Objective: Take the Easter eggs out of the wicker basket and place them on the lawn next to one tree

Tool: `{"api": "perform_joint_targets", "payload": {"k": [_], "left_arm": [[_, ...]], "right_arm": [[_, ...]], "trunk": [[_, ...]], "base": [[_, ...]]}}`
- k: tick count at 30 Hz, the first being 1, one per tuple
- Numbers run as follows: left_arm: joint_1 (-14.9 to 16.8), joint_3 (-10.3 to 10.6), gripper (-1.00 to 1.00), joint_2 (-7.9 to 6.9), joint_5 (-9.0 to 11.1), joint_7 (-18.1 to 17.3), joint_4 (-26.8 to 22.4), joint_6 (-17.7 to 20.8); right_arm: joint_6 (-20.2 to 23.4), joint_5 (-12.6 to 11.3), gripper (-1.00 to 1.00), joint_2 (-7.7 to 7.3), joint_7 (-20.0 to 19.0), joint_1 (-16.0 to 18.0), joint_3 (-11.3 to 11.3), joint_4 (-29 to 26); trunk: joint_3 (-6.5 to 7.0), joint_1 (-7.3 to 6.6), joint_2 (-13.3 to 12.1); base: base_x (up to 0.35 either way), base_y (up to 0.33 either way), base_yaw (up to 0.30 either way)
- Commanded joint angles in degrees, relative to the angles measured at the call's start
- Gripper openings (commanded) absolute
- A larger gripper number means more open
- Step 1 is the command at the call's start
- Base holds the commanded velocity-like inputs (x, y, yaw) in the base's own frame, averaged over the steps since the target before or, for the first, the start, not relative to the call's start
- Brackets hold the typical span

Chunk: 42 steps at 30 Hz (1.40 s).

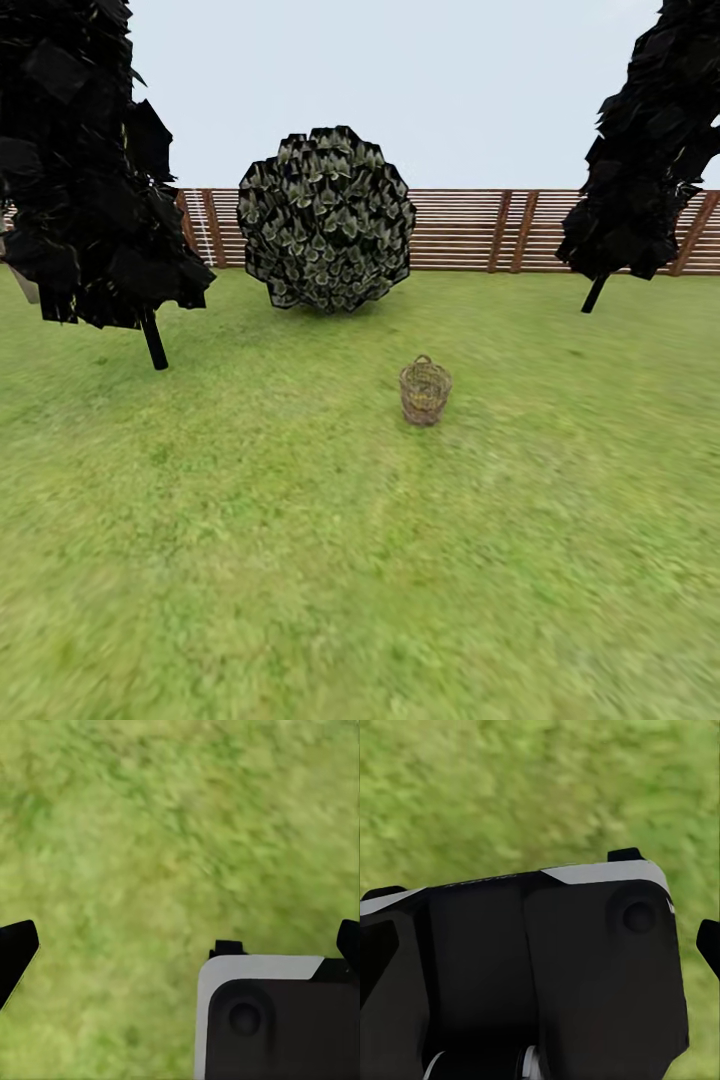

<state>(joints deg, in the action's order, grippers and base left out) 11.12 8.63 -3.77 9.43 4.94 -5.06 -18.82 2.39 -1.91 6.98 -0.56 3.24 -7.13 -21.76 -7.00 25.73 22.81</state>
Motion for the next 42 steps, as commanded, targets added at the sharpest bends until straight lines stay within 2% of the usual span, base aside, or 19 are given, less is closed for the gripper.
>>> {"api": "perform_joint_targets", "payload": {"k": [1, 19, 34, 42], "left_arm": [[0.04, 0.51, 1.0, -0.01, 0.5, 0.16, 0.03, -0.16], [0.04, 0.51, 1.0, -0.01, 0.5, 0.16, 0.05, -0.16], [0.04, 0.51, 1.0, -0.01, 0.43, 0.16, 0.0, -0.16], [0.04, 0.51, 1.0, -0.01, 0.41, 0.03, 0.0, -0.16]], "right_arm": [[0.25, -0.2, 1.0, 0.05, -0.06, 0.01, -0.25, -0.13], [0.25, -0.2, 1.0, -0.01, -0.06, 0.01, -0.25, -0.13], [0.25, -0.2, 1.0, -0.03, -0.06, 0.01, -0.25, -0.12], [0.25, -0.2, 1.0, 0.04, -0.06, 0.01, -0.25, -0.12]], "trunk": [[-0.12, 0.06, 0.11], [-0.12, 0.06, 0.11], [-0.12, 0.06, 0.11], [-0.12, 0.06, 0.11]], "base": [[0.269, 0.172, 0.0], [0.269, 0.172, -0.004], [0.269, 0.175, -0.229], [0.264, 0.208, -0.079]]}}
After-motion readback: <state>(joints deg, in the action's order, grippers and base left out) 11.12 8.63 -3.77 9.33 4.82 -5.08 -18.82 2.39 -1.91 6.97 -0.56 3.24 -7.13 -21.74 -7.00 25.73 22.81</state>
